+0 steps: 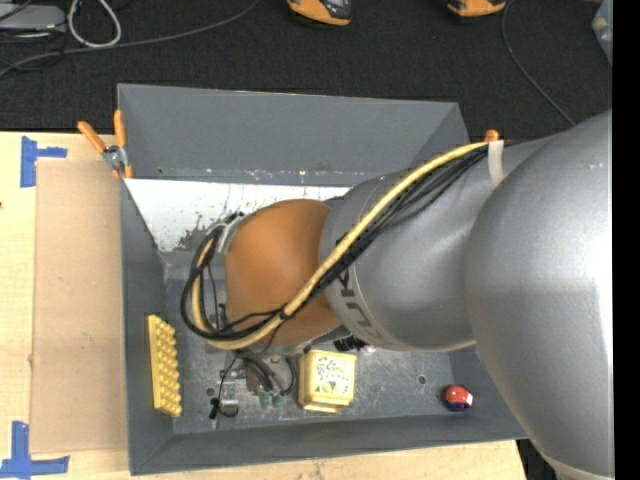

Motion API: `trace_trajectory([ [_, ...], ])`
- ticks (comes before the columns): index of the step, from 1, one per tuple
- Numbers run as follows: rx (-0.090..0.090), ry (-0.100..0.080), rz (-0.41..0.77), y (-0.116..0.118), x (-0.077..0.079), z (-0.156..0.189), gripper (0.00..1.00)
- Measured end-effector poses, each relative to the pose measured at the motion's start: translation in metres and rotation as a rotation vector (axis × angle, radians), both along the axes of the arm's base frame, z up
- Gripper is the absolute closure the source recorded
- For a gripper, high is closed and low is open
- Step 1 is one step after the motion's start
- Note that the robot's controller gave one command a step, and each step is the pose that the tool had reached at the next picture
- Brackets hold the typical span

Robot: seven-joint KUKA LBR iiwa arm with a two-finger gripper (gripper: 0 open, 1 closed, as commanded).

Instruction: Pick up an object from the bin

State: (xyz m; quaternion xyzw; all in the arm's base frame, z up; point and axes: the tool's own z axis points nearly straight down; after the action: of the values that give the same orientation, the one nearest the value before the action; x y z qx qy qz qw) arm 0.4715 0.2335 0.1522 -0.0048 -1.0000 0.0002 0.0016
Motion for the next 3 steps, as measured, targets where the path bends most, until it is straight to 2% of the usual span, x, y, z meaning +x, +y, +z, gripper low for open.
trace_trajectory([
  [1,0.000,0.000,0.000,0.000,0.000,0.000,0.00],
  [2,0.001,-0.001,0.071,-0.068,0.009,-0.070,0.00],
  [3,0.005,-0.008,0.107,-0.070,0.024,-0.082,0.00],
])
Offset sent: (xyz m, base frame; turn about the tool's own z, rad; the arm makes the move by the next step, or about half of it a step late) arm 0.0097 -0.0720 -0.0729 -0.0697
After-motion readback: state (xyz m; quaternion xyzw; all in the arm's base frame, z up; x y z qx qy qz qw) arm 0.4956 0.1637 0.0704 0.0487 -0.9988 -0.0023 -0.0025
